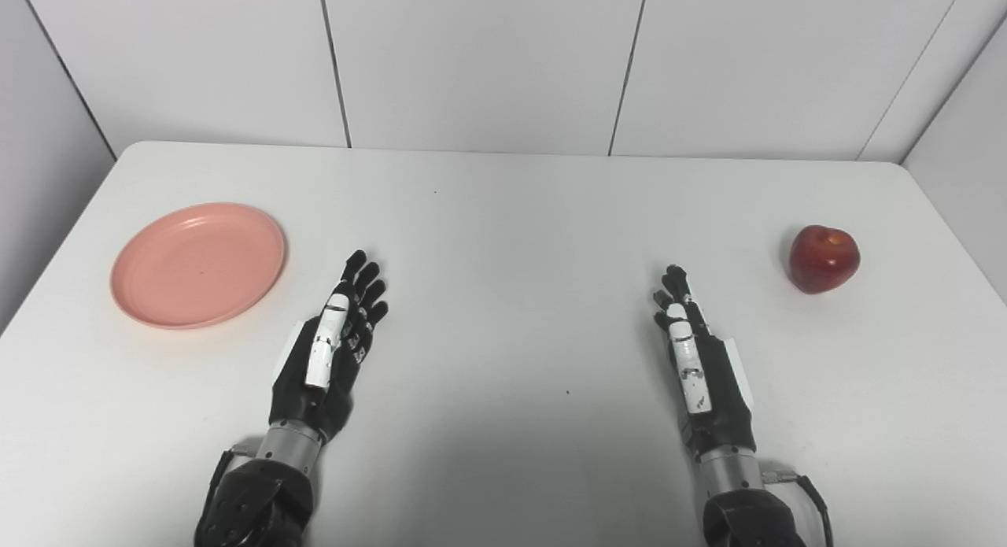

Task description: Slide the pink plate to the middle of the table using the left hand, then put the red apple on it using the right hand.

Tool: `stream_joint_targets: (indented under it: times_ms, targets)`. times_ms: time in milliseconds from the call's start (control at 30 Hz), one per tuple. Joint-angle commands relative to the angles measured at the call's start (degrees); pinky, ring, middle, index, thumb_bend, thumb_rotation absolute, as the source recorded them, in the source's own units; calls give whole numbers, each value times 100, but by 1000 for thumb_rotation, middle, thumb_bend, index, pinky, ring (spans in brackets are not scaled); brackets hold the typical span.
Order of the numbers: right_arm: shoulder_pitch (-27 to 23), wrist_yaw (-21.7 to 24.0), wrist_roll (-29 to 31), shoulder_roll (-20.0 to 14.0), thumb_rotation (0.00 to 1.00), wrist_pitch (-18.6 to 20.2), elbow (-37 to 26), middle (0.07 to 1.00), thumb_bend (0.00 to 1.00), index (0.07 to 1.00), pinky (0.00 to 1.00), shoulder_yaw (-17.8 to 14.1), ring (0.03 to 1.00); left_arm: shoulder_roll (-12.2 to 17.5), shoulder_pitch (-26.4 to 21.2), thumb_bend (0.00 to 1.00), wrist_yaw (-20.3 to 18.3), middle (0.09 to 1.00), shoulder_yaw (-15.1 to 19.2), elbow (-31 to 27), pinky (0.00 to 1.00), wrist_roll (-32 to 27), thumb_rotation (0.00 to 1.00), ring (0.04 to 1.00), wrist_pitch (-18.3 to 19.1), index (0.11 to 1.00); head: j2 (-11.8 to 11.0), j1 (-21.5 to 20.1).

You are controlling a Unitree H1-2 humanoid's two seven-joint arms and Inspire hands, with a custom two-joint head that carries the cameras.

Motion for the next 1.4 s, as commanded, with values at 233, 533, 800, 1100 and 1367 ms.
stream_joint_targets:
  times_ms: [233, 533, 800, 1100, 1367]
  targets:
    - [-36, -52, 32, 108, 1000, -318, 189, 990, 294, 984, 969, -8, 967, 81, 42, 353, -97, 1000, 5, -104, 1000, -53, 1000, 1000, -213, 994, 4, -12]
    - [-69, -65, 39, 117, 1000, -416, 270, 985, 293, 983, 974, -36, 964, 53, 60, 337, -97, 1000, 3, -149, 1000, -85, 1000, 1000, -181, 987, 7, 5]
    - [-83, -63, 36, 106, 1000, -426, 286, 987, 292, 985, 982, -28, 968, 56, 66, 343, -77, 1000, -14, -128, 1000, -33, 1000, 1000, -188, 983, 2, 11]
    - [-89, -60, 41, 97, 1000, -460, 308, 985, 289, 982, 970, -31, 965, 46, 75, 342, -64, 1000, -12, -140, 1000, -34, 1000, 1000, -178, 980, 11, 33]
    - [-86, -90, 11, 110, 1000, -449, 296, 980, 283, 977, 967, -36, 962, 50, 73, 344, -81, 1000, -15, -118, 1000, -36, 1000, 1000, -219, 983, 10, 41]
